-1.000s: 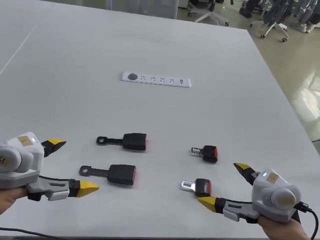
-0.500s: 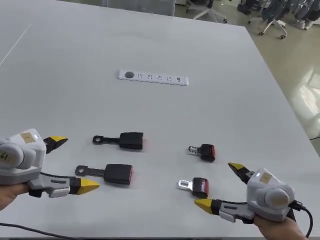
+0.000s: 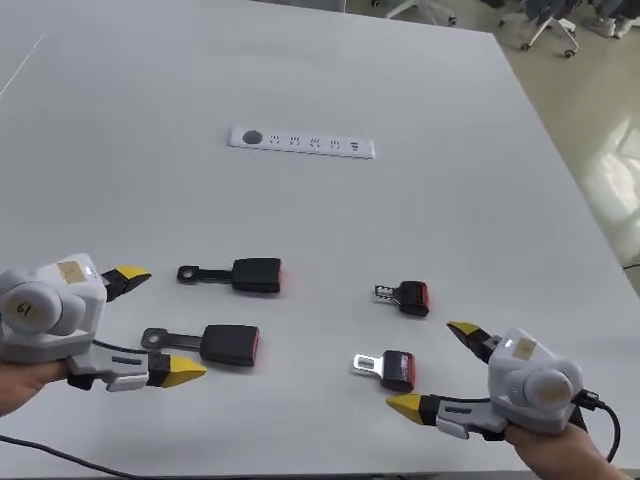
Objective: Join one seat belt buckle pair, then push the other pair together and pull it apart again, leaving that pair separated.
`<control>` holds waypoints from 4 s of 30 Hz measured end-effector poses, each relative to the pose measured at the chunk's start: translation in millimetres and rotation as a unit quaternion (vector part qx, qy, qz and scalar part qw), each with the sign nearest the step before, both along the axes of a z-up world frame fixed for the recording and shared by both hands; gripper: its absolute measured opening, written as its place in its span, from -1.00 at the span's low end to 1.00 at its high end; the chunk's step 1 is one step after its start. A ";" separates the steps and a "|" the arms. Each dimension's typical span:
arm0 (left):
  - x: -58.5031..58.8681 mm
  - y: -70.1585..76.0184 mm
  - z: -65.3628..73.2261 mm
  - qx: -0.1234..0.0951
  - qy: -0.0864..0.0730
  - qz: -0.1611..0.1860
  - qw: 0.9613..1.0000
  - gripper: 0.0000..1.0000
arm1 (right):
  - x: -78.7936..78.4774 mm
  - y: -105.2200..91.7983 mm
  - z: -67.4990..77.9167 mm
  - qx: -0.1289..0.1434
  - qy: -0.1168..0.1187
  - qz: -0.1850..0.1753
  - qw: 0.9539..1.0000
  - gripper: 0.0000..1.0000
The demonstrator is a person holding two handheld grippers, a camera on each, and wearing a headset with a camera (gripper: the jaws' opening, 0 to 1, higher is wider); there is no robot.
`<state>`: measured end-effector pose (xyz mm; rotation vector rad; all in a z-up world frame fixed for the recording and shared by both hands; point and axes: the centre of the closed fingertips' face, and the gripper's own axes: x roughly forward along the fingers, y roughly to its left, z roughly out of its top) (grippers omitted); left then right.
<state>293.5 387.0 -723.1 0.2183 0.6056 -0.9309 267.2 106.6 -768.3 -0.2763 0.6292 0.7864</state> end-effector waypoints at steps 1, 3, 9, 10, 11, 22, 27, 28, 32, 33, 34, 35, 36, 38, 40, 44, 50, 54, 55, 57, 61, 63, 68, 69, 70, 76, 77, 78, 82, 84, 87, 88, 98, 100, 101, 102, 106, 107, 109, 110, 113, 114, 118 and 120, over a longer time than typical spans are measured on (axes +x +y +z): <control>0.4 -1.9 -1.7 0.002 0.001 -0.005 1.000 0.88 | 0.4 0.4 -1.7 -0.003 0.001 0.005 1.000 0.80; 0.3 -4.2 -5.0 0.007 0.003 -0.014 1.000 0.86 | 2.2 0.9 -5.0 -0.006 0.003 0.010 1.000 0.79; 0.5 -11.3 -17.0 0.023 0.008 -0.044 0.999 0.82 | 1.6 6.5 -12.0 -0.005 0.018 0.037 0.999 0.79; 0.9 -12.1 -18.3 0.024 0.009 -0.047 0.999 0.80 | 1.6 7.6 -12.5 -0.003 0.021 0.040 0.999 0.78; 1.7 -13.0 -20.5 0.026 0.011 -0.050 0.998 0.80 | 1.6 8.3 -13.2 -0.003 0.023 0.043 0.999 0.78; 7.4 -25.3 -35.3 0.046 0.016 -0.092 0.995 0.70 | 3.7 9.4 -25.9 -0.012 0.040 0.075 0.996 0.73; 8.0 -31.4 -42.7 0.059 0.018 -0.117 0.991 0.64 | 2.1 9.2 -32.7 -0.013 0.051 0.096 0.994 0.67; 8.3 -32.7 -44.5 0.062 0.020 -0.121 0.990 0.64 | 2.6 8.5 -32.8 -0.013 0.052 0.098 0.994 0.64; 9.3 -36.6 -50.6 0.070 0.023 -0.138 0.988 0.59 | 2.8 7.2 -37.2 -0.017 0.059 0.109 0.992 0.59; 9.4 -37.2 -52.1 0.072 0.024 -0.141 0.987 0.57 | 2.3 7.5 -37.4 -0.016 0.061 0.112 0.992 0.57; 9.2 -37.8 -53.6 0.075 0.025 -0.145 0.986 0.56 | 1.9 7.6 -38.2 -0.016 0.062 0.116 0.991 0.54; 9.5 -39.0 -55.8 0.078 0.025 -0.149 0.985 0.56 | 1.7 7.5 -39.4 -0.016 0.064 0.119 0.991 0.54; 9.8 -39.7 -57.0 0.079 0.025 -0.150 0.985 0.56 | 1.4 7.3 -40.3 -0.018 0.066 0.122 0.990 0.53; 10.4 -41.6 -59.9 0.078 0.028 -0.153 0.985 0.55 | -0.2 7.1 -42.8 -0.021 0.072 0.131 0.989 0.49; 10.7 -42.7 -62.8 0.080 0.030 -0.155 0.984 0.53 | -0.2 6.8 -45.3 -0.022 0.075 0.136 0.988 0.46; 11.6 -44.8 -69.6 0.085 0.035 -0.167 0.982 0.43 | -1.2 7.4 -49.4 -0.023 0.085 0.151 0.985 0.40; 12.0 -46.5 -81.5 0.101 0.041 -0.194 0.975 0.35 | -1.1 8.8 -53.7 -0.028 0.095 0.173 0.980 0.33; 8.8 -46.2 -90.1 0.117 0.045 -0.214 0.969 0.30 | -1.9 7.7 -55.0 -0.033 0.100 0.189 0.976 0.25; 7.7 -46.3 -91.3 0.118 0.046 -0.219 0.967 0.28 | -2.3 7.1 -55.5 -0.035 0.101 0.192 0.976 0.21; 6.2 -45.7 -95.1 0.126 0.046 -0.227 0.964 0.22 | -1.5 5.3 -57.7 -0.042 0.099 0.201 0.974 0.18; 4.1 -44.9 -99.9 0.136 0.046 -0.241 0.960 0.12 | -1.9 5.2 -58.2 -0.043 0.102 0.208 0.972 0.13; 6.2 -42.9 -103.7 0.144 0.038 -0.248 0.957 0.05 | -2.2 5.2 -59.2 -0.046 0.101 0.215 0.970 0.10; 9.5 -44.3 -102.7 0.151 0.028 -0.257 0.954 -0.06 | -2.1 6.9 -59.1 -0.044 0.101 0.221 0.969 0.00; 10.4 -44.8 -102.4 0.151 0.027 -0.258 0.954 -0.08 | -2.4 7.9 -58.9 -0.043 0.100 0.223 0.969 -0.01; 10.9 -45.1 -102.2 0.152 0.026 -0.258 0.954 -0.10 | -2.9 7.9 -59.0 -0.044 0.101 0.224 0.969 -0.02; 9.9 -47.4 -100.2 0.147 0.023 -0.268 0.952 -0.13 | 0.2 5.8 -58.7 -0.036 0.096 0.224 0.969 -0.17; 9.2 -47.7 -100.2 0.144 0.021 -0.271 0.952 -0.14 | 0.5 5.0 -58.6 -0.033 0.097 0.224 0.969 -0.21; 9.3 -47.4 -100.2 0.144 0.020 -0.272 0.951 -0.15 | 0.7 4.8 -58.4 -0.031 0.096 0.226 0.969 -0.24; 8.9 -46.8 -100.6 0.139 0.018 -0.280 0.950 -0.19 | 0.6 3.8 -57.2 -0.015 0.089 0.233 0.968 -0.26; 4.3 -46.7 -101.6 0.140 0.020 -0.293 0.946 -0.29 | 1.5 2.8 -57.1 -0.006 0.089 0.232 0.969 -0.27; 5.3 -47.7 -100.8 0.138 0.017 -0.293 0.946 -0.30 | 2.4 3.3 -55.8 0.014 0.087 0.228 0.970 -0.28; 5.2 -47.6 -100.6 0.137 0.017 -0.293 0.946 -0.30 | 2.6 3.2 -55.8 0.021 0.085 0.228 0.970 -0.28; 5.1 -48.1 -99.3 0.144 0.015 -0.311 0.939 -0.30 | 5.5 7.1 -55.2 0.029 0.076 0.242 0.967 -0.28; 5.0 -48.3 -99.3 0.145 0.016 -0.314 0.938 -0.30 | 6.4 8.2 -55.7 0.033 0.074 0.242 0.967 -0.28; 5.1 -48.3 -99.3 0.145 0.016 -0.314 0.938 -0.30 | 6.8 8.7 -55.7 0.036 0.073 0.243 0.967 -0.28; 5.2 -48.4 -99.2 0.145 0.017 -0.315 0.938 -0.30 | 7.0 8.8 -55.8 0.038 0.074 0.243 0.967 -0.28; 5.2 -48.9 -99.0 0.147 0.018 -0.316 0.937 -0.30 | 8.9 11.1 -55.9 0.042 0.072 0.248 0.965 -0.29; 5.3 -48.9 -99.0 0.147 0.019 -0.316 0.937 -0.30 | 9.3 12.0 -55.9 0.044 0.071 0.250 0.965 -0.29; 5.4 -49.0 -99.2 0.147 0.021 -0.316 0.937 -0.30 | 9.9 13.0 -55.7 0.046 0.071 0.251 0.964 -0.29; 5.5 -49.0 -99.2 0.148 0.022 -0.316 0.937 -0.30 | 10.2 14.0 -55.3 0.048 0.070 0.251 0.964 -0.29; 5.7 -49.0 -99.5 0.151 0.025 -0.319 0.935 -0.30 | 11.8 17.8 -55.3 0.055 0.067 0.254 0.963 -0.29; 5.7 -49.0 -99.5 0.152 0.025 -0.320 0.935 -0.30 | 11.8 19.0 -55.3 0.056 0.066 0.254 0.963 -0.29; 5.6 -48.8 -99.6 0.152 0.027 -0.321 0.934 -0.30 | 12.0 24.5 -54.1 0.062 0.064 0.254 0.963 -0.29; 5.6 -48.5 -99.6 0.152 0.028 -0.320 0.935 -0.30 | 12.4 26.8 -54.3 0.067 0.064 0.251 0.964 -0.29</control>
